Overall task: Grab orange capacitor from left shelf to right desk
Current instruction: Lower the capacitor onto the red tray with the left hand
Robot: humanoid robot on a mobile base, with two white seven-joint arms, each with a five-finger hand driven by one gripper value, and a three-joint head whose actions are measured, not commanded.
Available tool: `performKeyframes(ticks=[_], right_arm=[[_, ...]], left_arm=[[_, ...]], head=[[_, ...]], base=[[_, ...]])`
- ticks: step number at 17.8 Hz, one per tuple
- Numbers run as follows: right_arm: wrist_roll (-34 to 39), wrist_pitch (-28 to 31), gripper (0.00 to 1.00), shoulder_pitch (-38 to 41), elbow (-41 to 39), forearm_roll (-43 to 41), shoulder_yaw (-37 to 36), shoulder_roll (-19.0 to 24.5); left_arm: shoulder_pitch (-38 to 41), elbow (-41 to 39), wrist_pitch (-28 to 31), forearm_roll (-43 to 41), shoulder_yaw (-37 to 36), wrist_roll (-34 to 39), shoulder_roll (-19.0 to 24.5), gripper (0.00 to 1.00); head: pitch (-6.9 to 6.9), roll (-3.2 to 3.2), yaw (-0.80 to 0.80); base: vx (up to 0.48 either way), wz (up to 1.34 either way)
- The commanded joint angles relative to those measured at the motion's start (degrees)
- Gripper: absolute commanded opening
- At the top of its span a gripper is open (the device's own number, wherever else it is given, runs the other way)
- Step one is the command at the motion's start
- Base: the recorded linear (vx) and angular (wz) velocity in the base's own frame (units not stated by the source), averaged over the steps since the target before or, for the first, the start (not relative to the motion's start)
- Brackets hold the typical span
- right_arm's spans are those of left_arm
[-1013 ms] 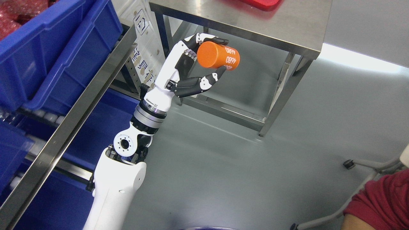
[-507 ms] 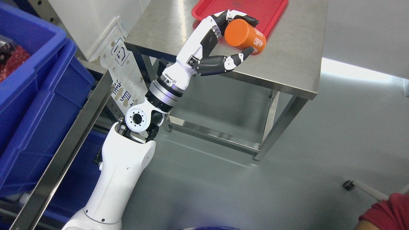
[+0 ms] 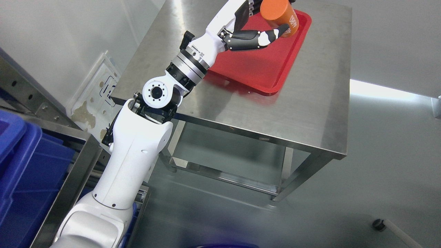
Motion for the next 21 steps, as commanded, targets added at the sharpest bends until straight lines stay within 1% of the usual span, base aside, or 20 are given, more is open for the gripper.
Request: performKeyframes(ticks=[1, 3, 9, 11, 14, 18, 20, 21], right_arm=[[0.0, 0.0, 1.00, 1.2, -1.0, 0.4, -0.6, -1.1], [0.0, 0.0, 1.00, 1.2, -1.0, 0.4, -0.6, -1.1], [0.0, 0.0, 1.00, 1.2, -1.0, 0.4, -0.6, -1.1], [0.0, 0.0, 1.00, 1.2, -1.0, 0.4, -0.6, -1.1], [0.0, 0.0, 1.00, 1.2, -1.0, 0.4, -0.6, -1.1], [0.0, 0.0, 1.00, 1.2, -1.0, 0.4, -0.6, -1.1], [0.0, 0.0, 1.00, 1.2, -1.0, 0.4, -0.6, -1.1], [0.0, 0.0, 1.00, 1.2, -1.0, 0.4, -0.6, -1.1]], left_arm=[[-5.2, 16.5, 2.1, -0.3, -2.0, 1.6, 1.0, 0.03], [-5.8, 19.4, 2.1, -0.3, -2.1, 3.1, 1.0, 0.03], [-5.8, 23.1, 3.1, -0.4, -4.3, 3.0, 1.0, 0.05], [-5.8, 23.3, 4.4, -0.3, -5.4, 2.9, 1.0, 0.07], [-5.8, 23.6, 4.6, -0.4, -6.9, 2.9, 1.0, 0.08], [-5.9, 26.1, 4.5, -0.4, -8.8, 3.4, 1.0, 0.10], [-6.1, 26.1, 4.5, -0.5, -8.8, 3.5, 1.0, 0.15], [-6.1, 26.1, 4.5, -0.7, -8.8, 3.5, 1.0, 0.21]], head=[[0.00, 0.00, 0.00], [0.00, 0.00, 0.00], [0.00, 0.00, 0.00], [0.00, 0.00, 0.00], [0.00, 0.00, 0.00], [0.00, 0.00, 0.00], [0.00, 0.00, 0.00], [0.00, 0.00, 0.00]], base=[[0.195, -0.02], [0.162, -0.01], [0.075, 0.00], [0.011, 0.00], [-0.013, 0.00], [-0.009, 0.00], [0.000, 0.00], [0.000, 0.00]])
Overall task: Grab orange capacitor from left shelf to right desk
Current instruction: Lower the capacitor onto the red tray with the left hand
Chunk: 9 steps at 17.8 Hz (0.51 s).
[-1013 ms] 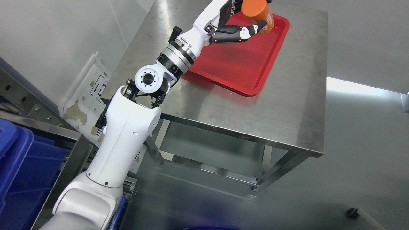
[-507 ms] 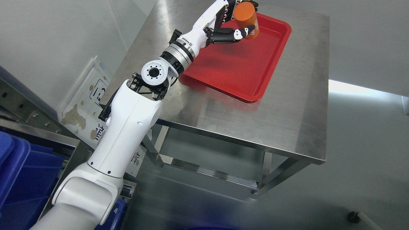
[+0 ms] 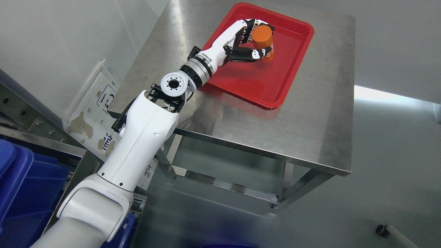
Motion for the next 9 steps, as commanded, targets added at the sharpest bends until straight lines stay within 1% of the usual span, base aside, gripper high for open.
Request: performKeyframes(ticks=[1, 5, 6, 8, 9], right_arm=[[0.0, -0.1, 1.00, 1.3, -1.0, 0.4, -0.6, -1.0], [0.0, -0.1, 1.00, 1.3, -1.0, 0.4, -0.6, -1.0], [0.0, -0.1, 1.00, 1.3, -1.0, 0.4, -0.6, -1.0], [0.0, -0.1, 1.00, 1.3, -1.0, 0.4, -0.6, -1.0], [0.0, -0.1, 1.00, 1.3, -1.0, 0.4, -0.6, -1.0]], left_arm=[[-0.4, 5.1, 0.3, -0.3, -3.0, 0.1, 1.0, 0.25], [-0.4, 5.1, 0.7, -0.1, -2.9, 0.0, 1.0, 0.34], [-0.4, 5.1, 0.7, 0.0, -2.8, 0.0, 1.0, 0.40], [-2.3, 5.0, 0.8, 0.0, -2.3, -0.2, 1.0, 0.63], [-3.3, 5.0, 0.9, 0.0, -1.9, -0.3, 1.0, 0.72]], head=[[0.00, 0.00, 0.00], [0.00, 0.00, 0.00], [0.00, 0.00, 0.00], [0.00, 0.00, 0.00], [0.00, 0.00, 0.00]], base=[[0.000, 0.00], [0.000, 0.00], [0.000, 0.00], [0.000, 0.00], [0.000, 0.00]])
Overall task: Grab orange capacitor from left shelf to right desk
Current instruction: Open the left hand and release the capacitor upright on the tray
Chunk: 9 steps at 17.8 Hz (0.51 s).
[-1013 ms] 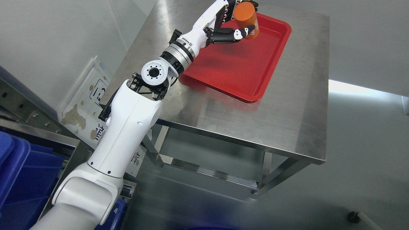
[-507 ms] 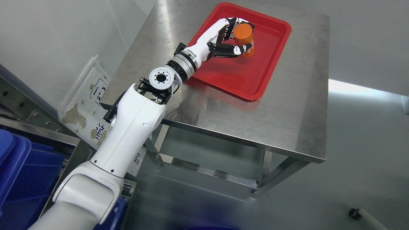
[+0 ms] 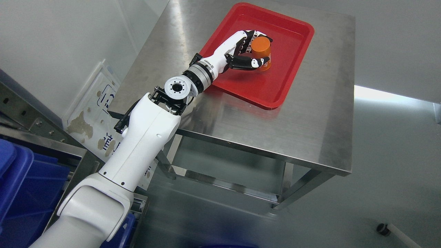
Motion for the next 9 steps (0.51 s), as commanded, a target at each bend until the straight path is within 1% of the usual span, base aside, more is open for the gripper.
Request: performKeyframes(ticks=[1, 4, 5, 6, 7, 9], right_arm=[[0.0, -0.1, 1.00, 1.3, -1.0, 0.4, -0.6, -1.0], [0.0, -0.1, 1.00, 1.2, -1.0, 0.4, -0.6, -1.0], [0.0, -0.1, 1.00, 1.2, -1.0, 0.4, -0.6, -1.0], [0.0, -0.1, 1.00, 1.3, -1.0, 0.4, -0.6, -1.0], [0.0, -0.1, 1.00, 1.3, -1.0, 0.4, -0.6, -1.0], [0.0, -0.1, 1.00, 1.3, -1.0, 0.4, -0.6, -1.0]], left_arm=[[-3.1, 1.9, 0.4, 0.1, 0.6, -0.5, 1.0, 0.75], [-4.5, 1.8, 1.0, 0.2, 3.8, -0.7, 1.0, 0.81], [-5.0, 1.7, 0.6, 0.2, 5.5, -0.7, 1.0, 0.87], [-5.2, 1.8, 0.4, 0.2, 7.5, -0.8, 1.0, 0.97], [-5.3, 1.8, 0.2, 0.2, 9.3, -0.8, 1.0, 1.00], [-5.3, 1.8, -1.4, 0.2, 13.9, -0.8, 1.0, 1.00]], head=[[0.00, 0.00, 0.00], [0.00, 0.00, 0.00], [0.00, 0.00, 0.00], [0.00, 0.00, 0.00], [0.00, 0.00, 0.00], [0.00, 0.00, 0.00]], base=[[0.000, 0.00], [0.000, 0.00], [0.000, 0.00], [0.000, 0.00], [0.000, 0.00], [0.000, 0.00]])
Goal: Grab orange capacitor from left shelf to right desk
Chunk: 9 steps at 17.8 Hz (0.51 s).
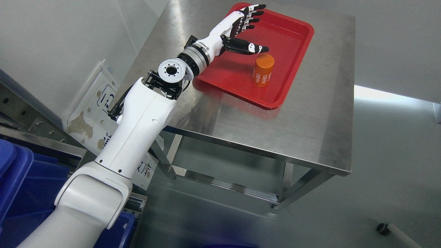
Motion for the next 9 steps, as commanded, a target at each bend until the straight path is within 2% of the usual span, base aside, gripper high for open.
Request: performKeyframes(ticks=[1, 5, 9], right_arm=[[0.0, 0.0, 1.00, 1.2, -1.0, 0.4, -0.6, -1.0], [0.0, 0.0, 1.00, 1.3, -1.0, 0.4, -0.6, -1.0], [0.0, 0.0, 1.00, 1.3, -1.0, 0.4, -0.6, -1.0]], left_arm=[[-1.2, 0.7, -3.8, 0.0, 12.2, 0.0, 1.0, 1.00], [2.6, -0.7, -6.2, 0.0, 18.3, 0.6, 1.0, 1.00], [12.4, -13.6, -5.5, 0.1, 20.1, 0.2, 1.0, 1.00]], head=[[0.00, 0.00, 0.00], [0.00, 0.00, 0.00], [0.00, 0.00, 0.00]], base=[[0.000, 0.00], [0.000, 0.00], [0.000, 0.00]])
